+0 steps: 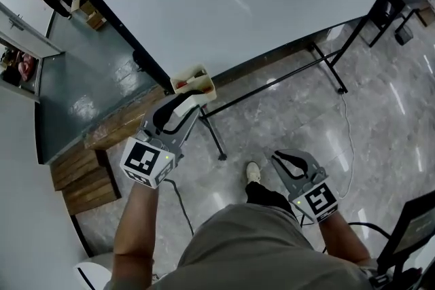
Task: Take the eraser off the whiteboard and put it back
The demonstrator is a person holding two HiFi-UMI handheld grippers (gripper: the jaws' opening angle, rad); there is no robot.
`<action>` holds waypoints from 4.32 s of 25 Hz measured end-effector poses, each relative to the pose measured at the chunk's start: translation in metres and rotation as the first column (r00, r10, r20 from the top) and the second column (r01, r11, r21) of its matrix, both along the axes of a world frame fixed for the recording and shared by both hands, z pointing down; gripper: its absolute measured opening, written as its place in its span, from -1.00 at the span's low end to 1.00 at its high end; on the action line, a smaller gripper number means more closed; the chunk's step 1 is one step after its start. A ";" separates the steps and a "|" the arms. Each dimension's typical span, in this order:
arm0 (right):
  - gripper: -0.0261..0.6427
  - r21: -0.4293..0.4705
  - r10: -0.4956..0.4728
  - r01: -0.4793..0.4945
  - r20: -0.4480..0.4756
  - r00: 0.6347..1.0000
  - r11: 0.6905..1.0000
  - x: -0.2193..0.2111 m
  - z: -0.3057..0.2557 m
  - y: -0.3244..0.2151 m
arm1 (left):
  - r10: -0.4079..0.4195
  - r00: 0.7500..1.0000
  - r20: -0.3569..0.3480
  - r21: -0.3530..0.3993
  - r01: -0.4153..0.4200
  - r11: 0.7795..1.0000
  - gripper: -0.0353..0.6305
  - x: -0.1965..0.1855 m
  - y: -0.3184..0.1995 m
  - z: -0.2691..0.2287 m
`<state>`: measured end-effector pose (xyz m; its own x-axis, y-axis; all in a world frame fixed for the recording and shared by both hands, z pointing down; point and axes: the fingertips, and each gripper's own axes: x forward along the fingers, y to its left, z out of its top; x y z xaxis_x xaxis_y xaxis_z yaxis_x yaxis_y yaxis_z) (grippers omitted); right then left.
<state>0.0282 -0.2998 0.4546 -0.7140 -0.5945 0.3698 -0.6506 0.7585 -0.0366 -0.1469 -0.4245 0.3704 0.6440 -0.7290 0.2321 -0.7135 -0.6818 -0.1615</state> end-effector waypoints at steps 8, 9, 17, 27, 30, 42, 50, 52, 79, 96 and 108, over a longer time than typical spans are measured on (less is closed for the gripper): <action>-0.83 -0.043 0.001 -0.001 -0.011 1.000 0.999 0.020 0.014 -0.033 | -0.003 0.998 0.064 -0.066 0.007 0.998 -0.38 0.008 -0.061 0.054; -0.83 -0.043 0.000 0.000 -0.014 1.000 0.999 0.022 0.015 -0.036 | 0.000 0.997 0.073 -0.072 0.005 0.997 -0.38 0.008 -0.066 0.061; -0.83 -0.062 -0.001 0.001 -0.010 1.000 0.998 0.025 0.028 -0.059 | 0.008 0.989 0.148 -0.113 0.009 0.994 -0.38 0.005 -0.088 0.103; -0.83 -0.085 -0.036 0.038 0.021 0.999 0.996 0.013 0.032 -0.081 | 0.045 0.964 0.262 -0.171 0.001 0.985 -0.37 0.012 -0.094 0.141; -0.83 -0.088 -0.048 0.049 0.017 0.999 0.995 0.009 0.032 -0.082 | 0.057 0.951 0.305 -0.187 0.001 0.982 -0.36 0.014 -0.095 0.146; -0.83 -0.064 -0.049 0.050 0.004 0.999 0.997 0.005 0.024 -0.065 | -0.017 0.925 0.378 -0.181 0.092 0.979 -0.23 0.002 -0.090 0.151; -0.83 -0.021 -0.053 0.053 -0.003 0.999 0.998 -0.006 0.010 -0.040 | -0.048 0.945 0.323 -0.127 0.094 0.987 -0.17 -0.006 -0.059 0.125; -0.83 -0.007 -0.060 0.060 -0.007 0.998 0.998 -0.010 0.004 -0.032 | -0.068 0.957 0.283 -0.116 0.105 0.988 -0.17 -0.011 -0.043 0.109; -0.83 0.097 -0.125 0.129 -0.047 0.991 0.987 -0.096 -0.064 0.254 | -0.006 0.977 -0.213 -0.141 -0.025 0.990 -0.88 -0.046 0.394 0.008; -0.83 0.090 -0.247 0.250 -0.038 0.968 0.964 0.092 -0.042 0.417 | -0.150 0.961 -0.233 -0.115 0.126 0.985 -0.88 0.147 0.574 -0.016; -0.83 0.121 -0.199 0.199 -0.011 0.980 0.973 0.138 -0.057 0.484 | -0.136 0.975 -0.176 -0.091 0.122 0.988 -0.88 0.173 0.650 -0.025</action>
